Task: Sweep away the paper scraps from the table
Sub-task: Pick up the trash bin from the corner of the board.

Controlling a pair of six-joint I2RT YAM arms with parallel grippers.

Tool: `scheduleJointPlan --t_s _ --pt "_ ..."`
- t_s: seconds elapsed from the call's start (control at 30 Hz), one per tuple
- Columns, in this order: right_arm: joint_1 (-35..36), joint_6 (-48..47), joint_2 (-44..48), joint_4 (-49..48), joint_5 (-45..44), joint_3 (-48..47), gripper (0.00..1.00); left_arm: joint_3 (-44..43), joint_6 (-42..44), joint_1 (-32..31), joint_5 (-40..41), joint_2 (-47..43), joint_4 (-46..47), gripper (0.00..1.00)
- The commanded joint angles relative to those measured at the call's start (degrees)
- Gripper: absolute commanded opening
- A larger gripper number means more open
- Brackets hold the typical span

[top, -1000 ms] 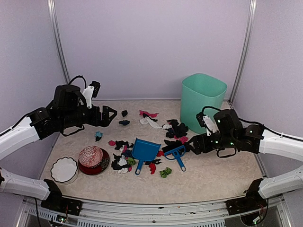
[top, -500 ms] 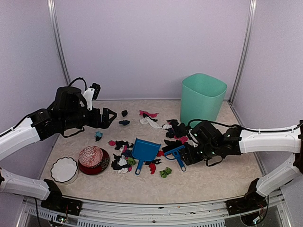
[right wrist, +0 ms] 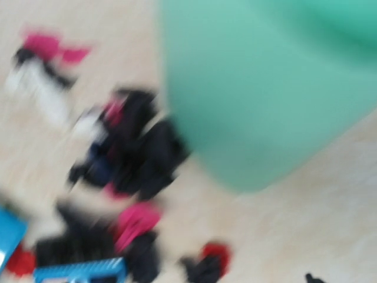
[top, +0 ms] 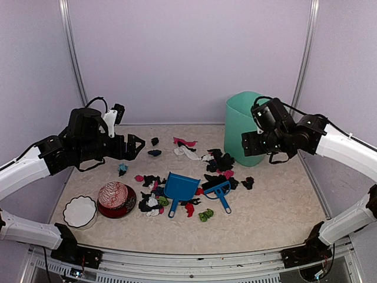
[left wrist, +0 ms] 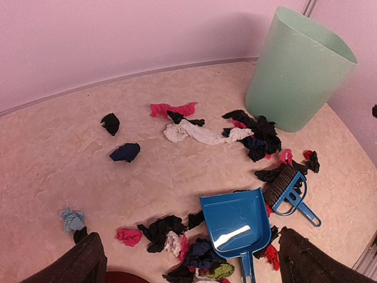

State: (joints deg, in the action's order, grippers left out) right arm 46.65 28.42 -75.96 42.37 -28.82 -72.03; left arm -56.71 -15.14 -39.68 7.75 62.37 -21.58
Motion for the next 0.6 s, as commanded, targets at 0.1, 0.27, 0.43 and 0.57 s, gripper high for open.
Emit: scheduleJointPlan --t_s 0.1,0.27,0.43,0.57 --pt "-9.49 -10.97 -1.29 2.17 -2.57 -11.58 0.83 0.31 -0.77 0.10 -0.37 -0.97 -0.43 0.99" --pt "-15.73 -15.03 -3.98 -0.62 -1.05 -17.28 0.84 0.38 -1.12 -0.22 -0.36 -1.42 -0.30 0.99" --pt "-21.31 -16.80 -7.25 -3.01 2.05 -21.30 0.84 0.46 -1.15 -0.25 0.26 -1.82 -0.39 0.99" --pt "-26.19 -17.58 -9.78 -5.12 5.10 -23.26 0.83 0.53 -1.19 -0.31 0.41 -1.90 -0.39 0.99"
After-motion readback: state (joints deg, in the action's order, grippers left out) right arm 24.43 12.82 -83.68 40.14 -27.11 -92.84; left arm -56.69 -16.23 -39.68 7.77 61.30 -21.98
